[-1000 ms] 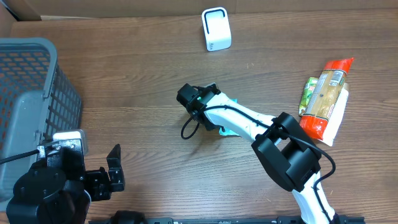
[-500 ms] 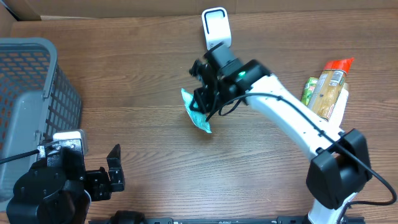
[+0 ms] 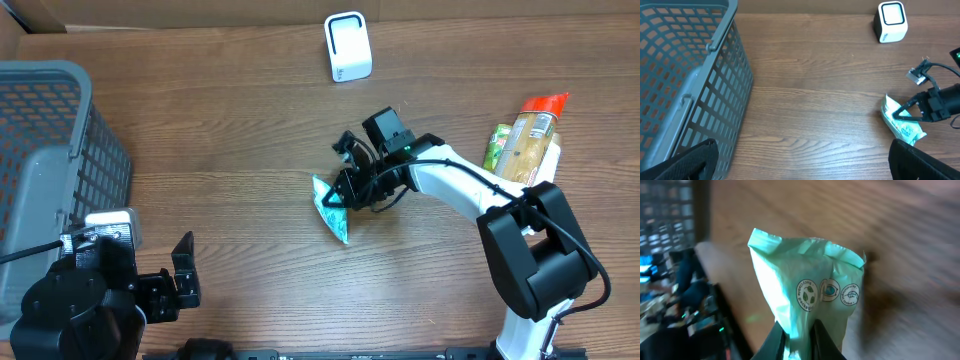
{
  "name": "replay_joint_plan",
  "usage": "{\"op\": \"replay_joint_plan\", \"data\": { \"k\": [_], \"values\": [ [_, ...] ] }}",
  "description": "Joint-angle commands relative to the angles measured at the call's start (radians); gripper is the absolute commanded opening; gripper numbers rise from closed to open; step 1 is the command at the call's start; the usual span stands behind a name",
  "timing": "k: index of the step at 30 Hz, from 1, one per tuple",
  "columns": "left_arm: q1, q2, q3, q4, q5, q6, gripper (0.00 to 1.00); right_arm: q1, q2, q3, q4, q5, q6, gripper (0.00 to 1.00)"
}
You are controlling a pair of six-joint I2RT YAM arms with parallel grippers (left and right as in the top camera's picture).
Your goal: Scan the item barcode
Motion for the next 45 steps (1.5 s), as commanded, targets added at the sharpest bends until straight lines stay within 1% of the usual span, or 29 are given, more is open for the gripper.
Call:
{"op": "replay_joint_plan", "data": {
  "k": [1, 2, 4, 6, 8, 11, 15, 17, 19, 20, 22, 24, 26, 29, 33, 35, 38, 40, 45],
  "values": [
    [0.005, 0.006, -0.006, 0.003, 0.008, -0.007, 1.0, -0.009, -0.012, 0.005, -0.008, 0.154, 0.056, 0.11],
    [0.005, 0.006, -0.006, 0.003, 0.008, -0.007, 1.0, -0.009, -0.012, 0.005, -0.014, 0.174, 0.059, 0.12],
    [0.005, 0.006, -0.006, 0.004, 0.008, -0.007, 1.0, -0.009, -0.012, 0.005, -0.037, 0.237, 0.059, 0.2],
    [0.005, 0.006, -0.006, 0.004, 0.008, -0.007, 0.99, -0.009, -0.012, 0.005, -0.057, 0.275, 0.06, 0.21],
    [0.005, 0.006, -0.006, 0.003, 0.008, -0.007, 1.0, -0.009, -0.012, 0.005, -0.079, 0.319, 0.064, 0.28],
    [0.005, 0.006, -0.006, 0.004, 0.008, -0.007, 1.0, -0.013, -0.012, 0.005, -0.102, 0.381, 0.074, 0.29],
    [0.005, 0.006, -0.006, 0.003, 0.008, -0.007, 1.0, -0.029, -0.012, 0.005, -0.118, 0.407, 0.073, 0.28],
    [0.005, 0.006, -0.006, 0.004, 0.008, -0.007, 1.0, -0.035, -0.013, 0.008, -0.124, 0.406, 0.072, 0.18],
    [0.005, 0.006, -0.006, 0.004, 0.008, -0.007, 1.0, -0.035, -0.014, 0.025, -0.148, 0.4, 0.049, 0.11],
    [0.005, 0.006, -0.006, 0.004, 0.008, -0.007, 1.0, -0.033, -0.017, 0.038, -0.167, 0.393, 0.043, 0.1],
    [0.005, 0.006, -0.006, 0.003, 0.008, -0.007, 1.0, -0.023, -0.023, 0.072, -0.211, 0.373, 0.023, 0.04],
    [0.005, 0.006, -0.006, 0.004, 0.008, -0.007, 1.0, -0.011, -0.03, 0.106, -0.241, 0.297, -0.015, 0.04],
    [0.005, 0.006, -0.006, 0.003, 0.008, -0.007, 1.0, 0.0, -0.035, 0.122, -0.229, 0.131, -0.039, 0.04],
    [0.005, 0.006, -0.006, 0.003, 0.008, -0.007, 1.0, 0.016, -0.025, 0.112, -0.156, -0.067, -0.04, 0.04],
    [0.005, 0.006, -0.006, 0.004, 0.008, -0.007, 1.0, 0.056, 0.025, 0.075, -0.027, -0.231, -0.029, 0.04],
    [0.005, 0.006, -0.006, 0.003, 0.008, -0.007, 1.0, 0.084, 0.071, 0.074, 0.006, -0.224, -0.013, 0.04],
    [0.005, 0.006, -0.006, 0.004, 0.008, -0.007, 1.0, 0.111, 0.124, 0.074, 0.023, -0.124, 0.019, 0.08],
    [0.005, 0.006, -0.006, 0.003, 0.008, -0.007, 1.0, 0.114, 0.132, 0.074, 0.007, -0.047, 0.028, 0.1],
    [0.005, 0.006, -0.006, 0.003, 0.008, -0.007, 0.99, 0.107, 0.132, 0.074, -0.04, 0.067, 0.028, 0.14]
  ]
}}
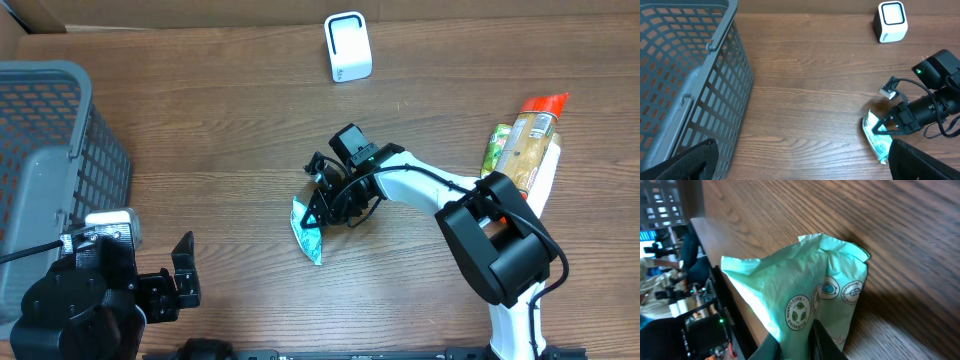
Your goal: Scan the item barcode
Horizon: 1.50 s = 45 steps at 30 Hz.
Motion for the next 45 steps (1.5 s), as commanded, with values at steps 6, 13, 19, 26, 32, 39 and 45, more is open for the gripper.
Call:
{"op": "replay_joint_plan", "data": {
  "k": [6, 13, 19, 26, 32, 39, 45],
  "values": [
    [0.005, 0.006, -0.006, 0.003, 0.008, -0.007, 1.0, -0.037, -0.008, 0.0, -0.09, 0.254, 0.011, 0.32],
    [0.005, 0.006, -0.006, 0.003, 0.008, -0.008, 1.0, -0.075, -0.011, 0.036, -0.153, 0.264, -0.025, 0.35],
    [0.005, 0.006, -0.006, 0.003, 0.008, -0.008, 1.0, -0.069, -0.057, 0.169, -0.327, 0.413, -0.076, 0.49],
    [0.005, 0.006, -0.006, 0.003, 0.008, -0.008, 1.0, 0.017, -0.152, 0.312, -0.466, 0.774, -0.064, 1.0],
    [0.005, 0.006, -0.006, 0.003, 0.008, -0.008, 1.0, 0.21, -0.154, 0.297, -0.469, 1.039, 0.11, 1.0],
    [0.005, 0.006, -0.006, 0.003, 0.008, -0.008, 1.0, 0.386, -0.153, 0.257, -0.286, 1.06, 0.121, 1.0],
    [0.005, 0.006, -0.006, 0.003, 0.008, -0.008, 1.0, 0.448, -0.09, 0.249, -0.26, 1.122, 0.079, 0.77]
  ]
}}
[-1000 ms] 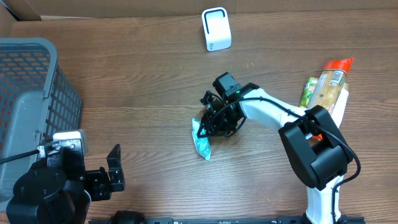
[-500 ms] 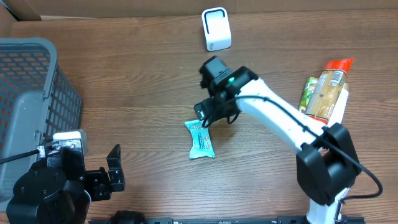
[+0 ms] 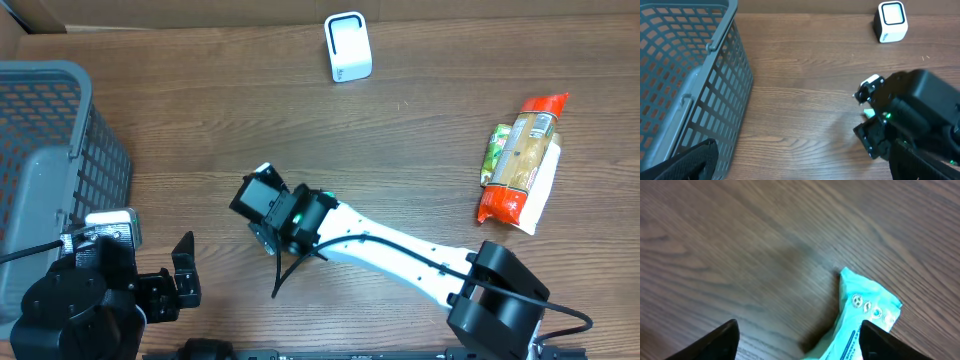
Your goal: Scan the item barcode
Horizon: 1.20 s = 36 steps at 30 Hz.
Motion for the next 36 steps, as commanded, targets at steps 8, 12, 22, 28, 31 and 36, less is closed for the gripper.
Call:
{"op": "replay_joint_plan", "data": {
  "k": [8, 12, 22, 28, 31, 36],
  "values": [
    [0.005, 0.006, -0.006, 0.004, 0.008, -0.007, 1.0, 0.017, 0.124, -0.011, -0.012, 0.22, -0.01, 0.79],
    [0.005, 0.005, -0.006, 0.003, 0.008, -0.007, 1.0, 0.016, 0.126, -0.011, -0.008, 0.253, -0.009, 0.75],
    [0.005, 0.005, -0.006, 0.004, 0.008, -0.007, 0.99, 0.019, 0.135, -0.011, -0.019, 0.248, -0.005, 0.73],
    [0.005, 0.005, -0.006, 0.003, 0.008, -0.007, 1.0, 0.026, 0.136, -0.011, 0.002, 0.246, -0.008, 0.66],
    [0.005, 0.005, -0.006, 0.003, 0.008, -0.007, 1.0, 0.038, 0.144, -0.011, 0.012, 0.264, -0.032, 0.66],
    [0.005, 0.006, -0.006, 0.004, 0.008, -0.007, 1.0, 0.039, 0.163, -0.011, 0.001, 0.303, -0.031, 0.66]
  ]
}}
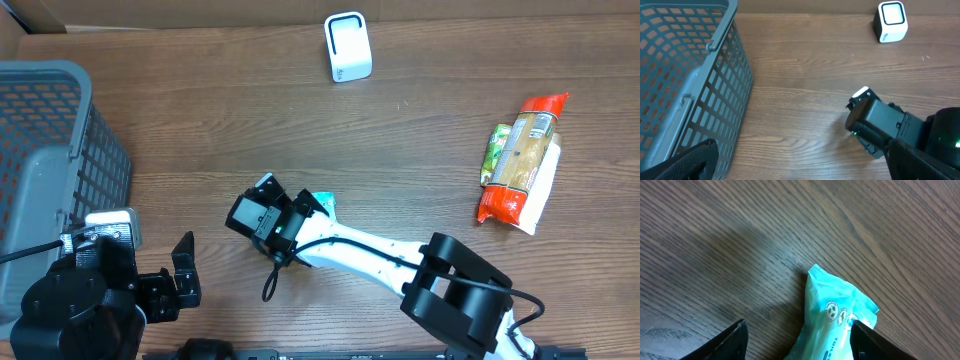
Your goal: Scan the item barcode
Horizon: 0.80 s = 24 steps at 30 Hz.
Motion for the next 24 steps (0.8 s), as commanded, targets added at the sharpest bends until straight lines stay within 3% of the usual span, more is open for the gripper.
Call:
{"op": "replay_joint_plan", "data": {
  "k": [1, 5, 11, 14, 17, 18, 24],
  "values": [
    [0.005, 0.005, -0.006, 0.003, 0.008, -0.007, 1.0, 0.005, 0.031, 0.001, -0.003, 0.053, -0.006, 0.66],
    [0.005, 0.005, -0.006, 0.003, 0.008, -0.007, 0.99, 0.005, 0.062, 0.001, -0.008, 0.074, -0.006, 0.64],
    [0.005, 0.005, -0.006, 0.003, 0.008, -0.007, 1.0, 0.005, 0.105, 0.001, -0.042, 0.074, -0.002, 0.51],
    [0.005, 0.005, -0.006, 0.004, 0.008, -0.007, 1.0, 0.005, 0.126, 0.001, -0.072, 0.071, 0.016, 0.34],
    [0.005, 0.005, -0.006, 0.004, 0.008, -0.007, 1.0, 0.005, 0.126, 0.002, -0.078, 0.075, 0.021, 0.07],
    [0.005, 0.005, -0.006, 0.003, 0.008, -0.007, 1.0, 0.005, 0.126, 0.003, -0.079, 0.075, 0.021, 0.04],
    [0.005, 0.005, -0.006, 0.003, 0.008, -0.007, 1.0, -0.007, 0.086, 0.085, -0.205, -0.068, 0.024, 0.04]
  ]
}}
